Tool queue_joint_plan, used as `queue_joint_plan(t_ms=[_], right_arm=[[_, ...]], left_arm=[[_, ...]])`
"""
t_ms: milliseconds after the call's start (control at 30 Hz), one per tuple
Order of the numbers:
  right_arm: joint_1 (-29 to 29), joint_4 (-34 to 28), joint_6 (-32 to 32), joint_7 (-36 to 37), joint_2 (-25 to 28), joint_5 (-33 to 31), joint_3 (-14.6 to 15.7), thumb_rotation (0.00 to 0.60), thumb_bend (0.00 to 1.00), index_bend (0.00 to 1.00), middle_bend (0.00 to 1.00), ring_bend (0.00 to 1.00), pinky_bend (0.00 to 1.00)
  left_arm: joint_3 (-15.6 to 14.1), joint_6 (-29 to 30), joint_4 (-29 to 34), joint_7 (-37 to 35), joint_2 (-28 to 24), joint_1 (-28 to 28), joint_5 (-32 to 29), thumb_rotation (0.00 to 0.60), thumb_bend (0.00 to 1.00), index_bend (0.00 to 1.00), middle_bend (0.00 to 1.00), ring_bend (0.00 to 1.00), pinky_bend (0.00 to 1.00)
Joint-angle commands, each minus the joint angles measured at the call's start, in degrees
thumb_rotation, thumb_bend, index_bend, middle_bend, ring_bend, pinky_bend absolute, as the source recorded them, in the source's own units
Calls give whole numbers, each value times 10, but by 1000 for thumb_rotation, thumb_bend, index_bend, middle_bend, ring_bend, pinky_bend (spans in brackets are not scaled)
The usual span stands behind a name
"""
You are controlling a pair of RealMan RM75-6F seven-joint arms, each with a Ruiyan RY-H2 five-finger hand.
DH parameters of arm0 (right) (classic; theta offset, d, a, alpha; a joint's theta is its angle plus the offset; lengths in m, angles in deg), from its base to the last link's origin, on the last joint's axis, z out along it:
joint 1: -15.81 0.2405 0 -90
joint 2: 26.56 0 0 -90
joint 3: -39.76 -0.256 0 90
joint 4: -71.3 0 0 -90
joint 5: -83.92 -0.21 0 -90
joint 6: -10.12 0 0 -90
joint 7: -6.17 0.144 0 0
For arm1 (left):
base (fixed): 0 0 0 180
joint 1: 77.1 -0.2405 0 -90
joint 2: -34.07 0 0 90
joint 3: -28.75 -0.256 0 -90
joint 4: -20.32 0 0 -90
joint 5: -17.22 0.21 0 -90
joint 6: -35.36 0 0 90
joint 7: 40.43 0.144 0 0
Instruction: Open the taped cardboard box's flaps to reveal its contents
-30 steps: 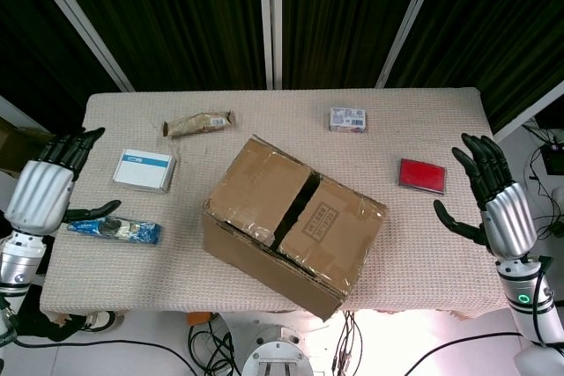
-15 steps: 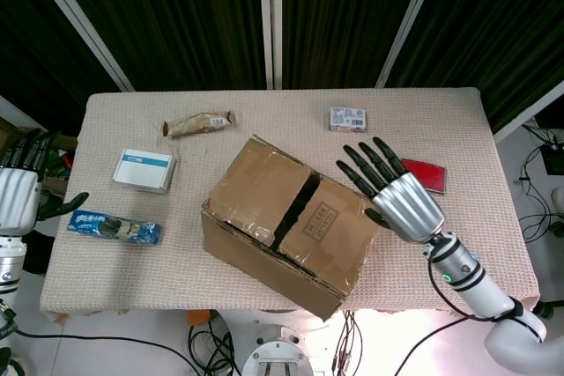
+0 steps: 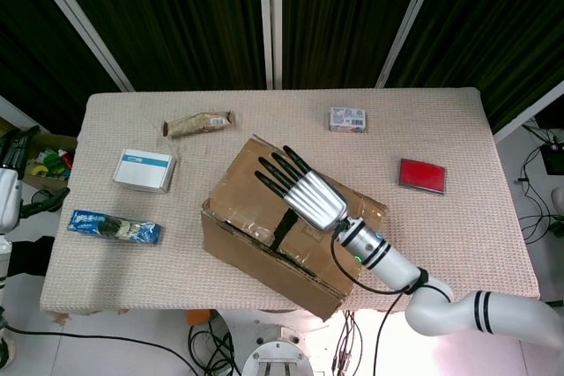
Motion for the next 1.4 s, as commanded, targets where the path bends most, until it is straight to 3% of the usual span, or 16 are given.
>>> queue_joint_plan(t_ms=[33,300,667,967,1400], right_arm=[[25,40,-4,-7,-41,-9,-2,600,0,0,0,0,0],[55,74,-37,23,-76,16,-16,600,28,0,0,0,0],[143,150,-30,1,-145,-33,-77,600,92,0,0,0,0],[248,292,-21,-7,-234,-57,-120,600,93,0,0,0,0],[371,514,-52,94,-337,-46,-155,600,93,0,0,0,0]], left_arm=[[3,1,-15,-1,5,-2,2,0,0,36,132,76,166],[10,3,-24,-18,1,-7,6,0,0,36,132,76,166],[9,-9,-41,-45,5,-12,8,0,0,36,132,76,166],[9,-4,-43,-56,1,-20,12,0,0,36,132,75,166],[15,-9,-66,-90,-3,-34,-4,0,0,36,132,75,166]])
